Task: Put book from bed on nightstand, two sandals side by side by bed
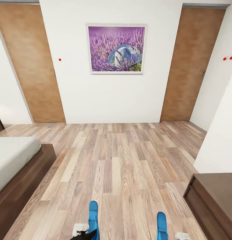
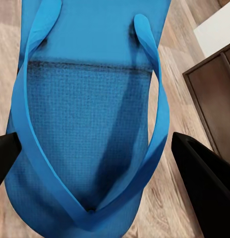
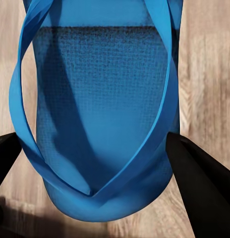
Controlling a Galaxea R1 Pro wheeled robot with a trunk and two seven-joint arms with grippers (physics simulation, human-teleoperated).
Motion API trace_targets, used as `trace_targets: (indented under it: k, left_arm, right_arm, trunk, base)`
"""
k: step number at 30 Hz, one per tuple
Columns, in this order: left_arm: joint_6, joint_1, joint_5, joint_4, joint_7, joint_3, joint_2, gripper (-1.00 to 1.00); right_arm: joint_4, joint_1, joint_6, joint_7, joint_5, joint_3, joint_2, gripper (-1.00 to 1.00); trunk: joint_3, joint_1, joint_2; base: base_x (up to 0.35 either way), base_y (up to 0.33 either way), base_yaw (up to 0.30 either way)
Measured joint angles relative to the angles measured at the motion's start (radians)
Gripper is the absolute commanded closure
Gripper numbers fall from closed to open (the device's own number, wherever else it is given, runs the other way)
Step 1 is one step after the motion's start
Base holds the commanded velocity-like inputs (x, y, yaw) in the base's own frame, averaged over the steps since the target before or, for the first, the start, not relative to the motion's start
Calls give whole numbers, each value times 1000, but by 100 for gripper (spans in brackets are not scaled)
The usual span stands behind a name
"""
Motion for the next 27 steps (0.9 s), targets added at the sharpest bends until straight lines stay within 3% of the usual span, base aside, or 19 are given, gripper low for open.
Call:
trace_targets:
  k: [8,27]
  left_arm:
    - [0,0,0,0,1,0,0,100]
    - [0,0,-1,0,3,-2,0,100]
  right_arm:
    - [48,0,0,0,1,1,1,100]
    - [52,0,0,0,2,0,2,100]
  trunk:
    - [0,-1,0]
    - [0,-1,0]
  base:
    - [245,0,0]
    - [322,0,0]
